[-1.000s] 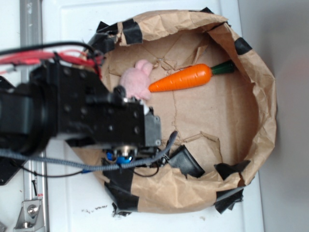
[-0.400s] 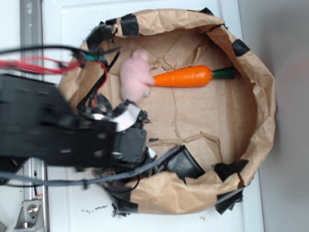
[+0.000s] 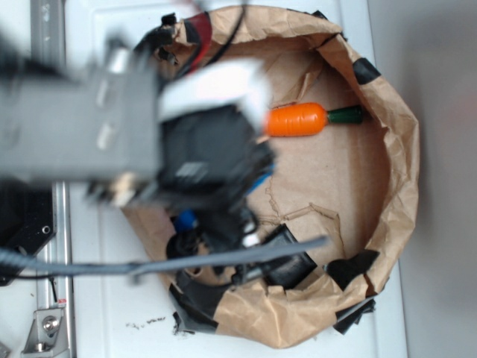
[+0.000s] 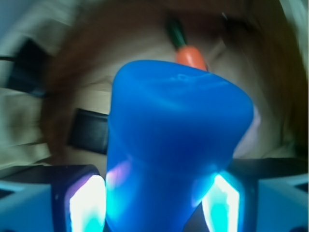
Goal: Grab the blue bottle.
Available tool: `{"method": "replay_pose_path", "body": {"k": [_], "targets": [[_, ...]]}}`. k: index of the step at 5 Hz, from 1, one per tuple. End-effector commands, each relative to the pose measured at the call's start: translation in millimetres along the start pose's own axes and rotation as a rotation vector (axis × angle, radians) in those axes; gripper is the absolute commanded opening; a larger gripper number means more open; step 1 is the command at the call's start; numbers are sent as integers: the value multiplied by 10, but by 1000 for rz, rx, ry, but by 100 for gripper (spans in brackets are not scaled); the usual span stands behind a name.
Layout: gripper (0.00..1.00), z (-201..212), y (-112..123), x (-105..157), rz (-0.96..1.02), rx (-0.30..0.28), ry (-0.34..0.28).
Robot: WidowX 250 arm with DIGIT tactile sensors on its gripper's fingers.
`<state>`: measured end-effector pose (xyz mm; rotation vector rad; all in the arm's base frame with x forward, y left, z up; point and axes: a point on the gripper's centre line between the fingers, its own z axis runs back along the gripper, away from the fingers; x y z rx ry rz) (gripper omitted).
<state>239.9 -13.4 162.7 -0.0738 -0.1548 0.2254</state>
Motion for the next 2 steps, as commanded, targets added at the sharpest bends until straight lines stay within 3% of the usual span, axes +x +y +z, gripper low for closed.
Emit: {"method": "replay_pose_path", "body": {"k": [1, 2], "targets": [[0, 25, -28, 154, -212, 146, -38], [0, -48, 8, 135, -219, 139, -11]]}}
